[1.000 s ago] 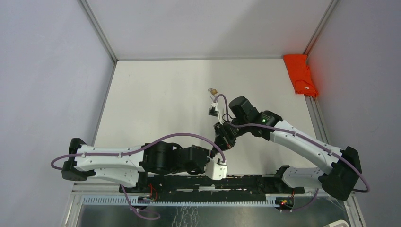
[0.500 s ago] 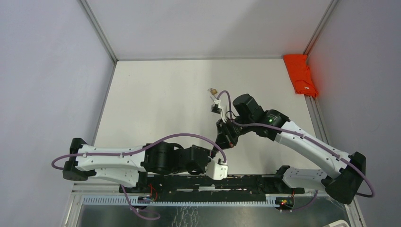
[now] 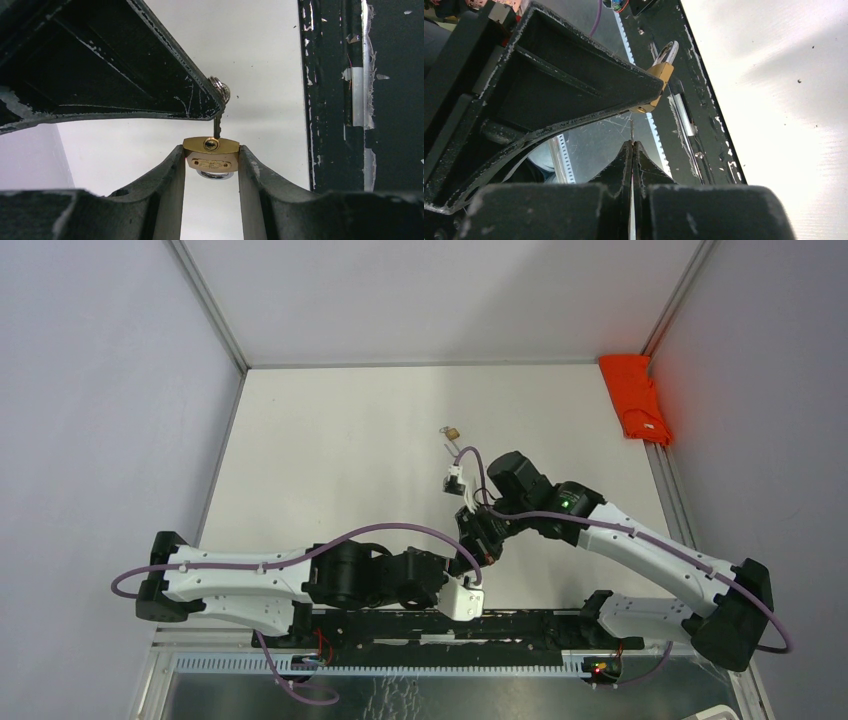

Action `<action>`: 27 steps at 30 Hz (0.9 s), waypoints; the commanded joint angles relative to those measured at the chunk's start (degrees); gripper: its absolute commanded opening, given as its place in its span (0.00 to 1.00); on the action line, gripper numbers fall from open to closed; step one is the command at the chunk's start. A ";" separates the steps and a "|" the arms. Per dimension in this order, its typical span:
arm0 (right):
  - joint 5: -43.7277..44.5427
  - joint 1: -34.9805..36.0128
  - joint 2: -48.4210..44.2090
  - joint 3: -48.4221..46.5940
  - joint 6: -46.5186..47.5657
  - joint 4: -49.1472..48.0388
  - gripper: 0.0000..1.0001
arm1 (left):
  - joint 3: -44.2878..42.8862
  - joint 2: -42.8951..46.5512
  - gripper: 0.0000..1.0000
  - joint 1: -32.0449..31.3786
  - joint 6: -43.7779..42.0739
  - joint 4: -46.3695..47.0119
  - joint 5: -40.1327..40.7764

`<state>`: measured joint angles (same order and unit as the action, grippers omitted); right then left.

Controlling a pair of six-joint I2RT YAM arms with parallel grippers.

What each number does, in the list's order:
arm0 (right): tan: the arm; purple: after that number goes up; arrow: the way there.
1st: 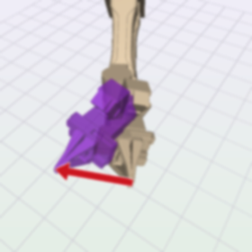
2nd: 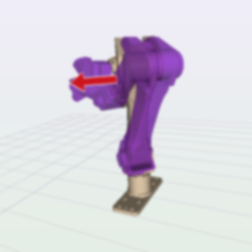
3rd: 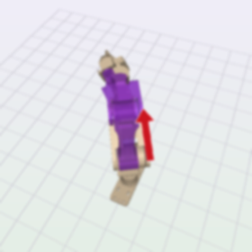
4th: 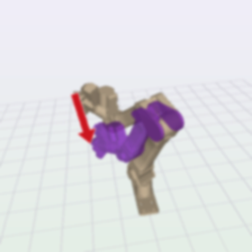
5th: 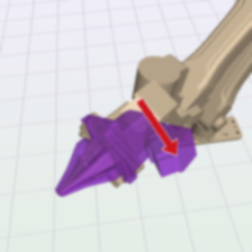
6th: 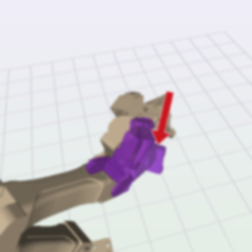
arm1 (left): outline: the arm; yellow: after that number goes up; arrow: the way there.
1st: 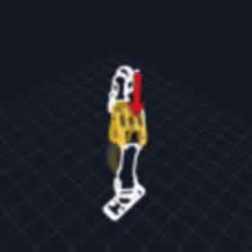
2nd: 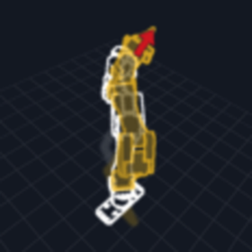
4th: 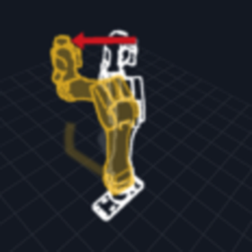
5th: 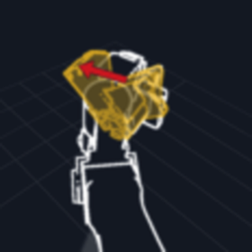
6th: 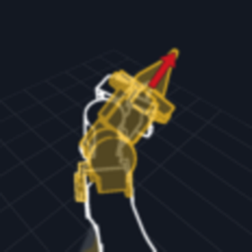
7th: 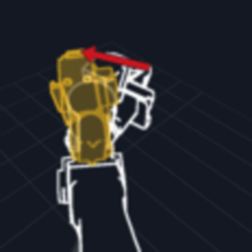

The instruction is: Unlock with the key

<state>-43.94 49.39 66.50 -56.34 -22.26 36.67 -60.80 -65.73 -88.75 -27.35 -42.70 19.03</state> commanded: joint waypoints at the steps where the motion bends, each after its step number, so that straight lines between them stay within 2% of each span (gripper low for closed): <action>1: -0.62 0.21 0.64 -0.90 -0.09 -2.81 0.00 | -2.22 0.58 0.02 -0.38 -0.39 2.71 0.57; 20: 1.77 0.14 3.20 -5.80 1.09 -1.59 0.00 | -1.70 1.40 0.02 -0.34 -0.23 2.80 0.49; 27: 1.98 0.17 3.20 -4.29 1.46 -0.83 0.00 | -1.70 1.40 0.02 -0.36 -0.14 2.80 0.57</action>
<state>-42.76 49.39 69.54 -59.81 -21.58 36.18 -60.80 -65.69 -88.75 -27.35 -42.70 19.38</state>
